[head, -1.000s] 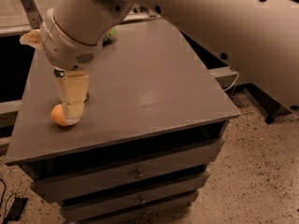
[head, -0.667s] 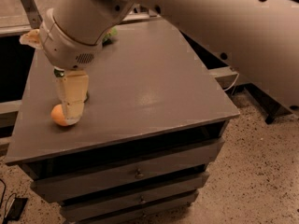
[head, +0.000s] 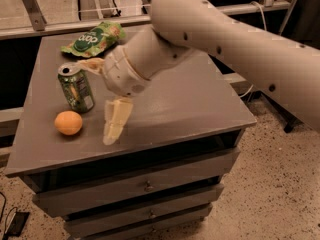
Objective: Move green can near orange
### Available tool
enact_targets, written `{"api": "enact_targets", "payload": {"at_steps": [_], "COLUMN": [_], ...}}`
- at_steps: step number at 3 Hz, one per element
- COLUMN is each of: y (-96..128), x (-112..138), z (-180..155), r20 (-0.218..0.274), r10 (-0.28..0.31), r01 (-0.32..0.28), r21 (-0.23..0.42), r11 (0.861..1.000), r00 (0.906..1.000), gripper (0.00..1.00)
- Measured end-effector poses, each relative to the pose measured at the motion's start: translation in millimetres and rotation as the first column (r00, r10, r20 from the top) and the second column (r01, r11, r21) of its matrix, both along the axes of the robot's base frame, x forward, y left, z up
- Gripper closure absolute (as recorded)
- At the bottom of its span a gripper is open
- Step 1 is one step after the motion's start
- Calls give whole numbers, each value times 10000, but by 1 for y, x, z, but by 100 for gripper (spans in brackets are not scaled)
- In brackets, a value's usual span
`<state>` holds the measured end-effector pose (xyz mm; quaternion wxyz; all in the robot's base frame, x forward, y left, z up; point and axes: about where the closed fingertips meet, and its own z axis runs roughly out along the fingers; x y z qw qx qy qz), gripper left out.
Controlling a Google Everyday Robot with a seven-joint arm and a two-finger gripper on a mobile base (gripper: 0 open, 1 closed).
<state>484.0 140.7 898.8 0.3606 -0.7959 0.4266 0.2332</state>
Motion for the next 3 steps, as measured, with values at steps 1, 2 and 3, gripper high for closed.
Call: {"api": "enact_targets", "payload": {"at_steps": [1, 2, 3], "y": [-51, -72, -70], "x": [14, 17, 17], "z": [-44, -45, -45], "r20": [-1061, -1169, -1167], "r10": [-1213, -1655, -1627], "r01": [1332, 1797, 1768], "r21": [1136, 1239, 1238], "r11": [9846, 9759, 9764], "r00": [9869, 9793, 9798], "gripper": [0, 0, 0]}}
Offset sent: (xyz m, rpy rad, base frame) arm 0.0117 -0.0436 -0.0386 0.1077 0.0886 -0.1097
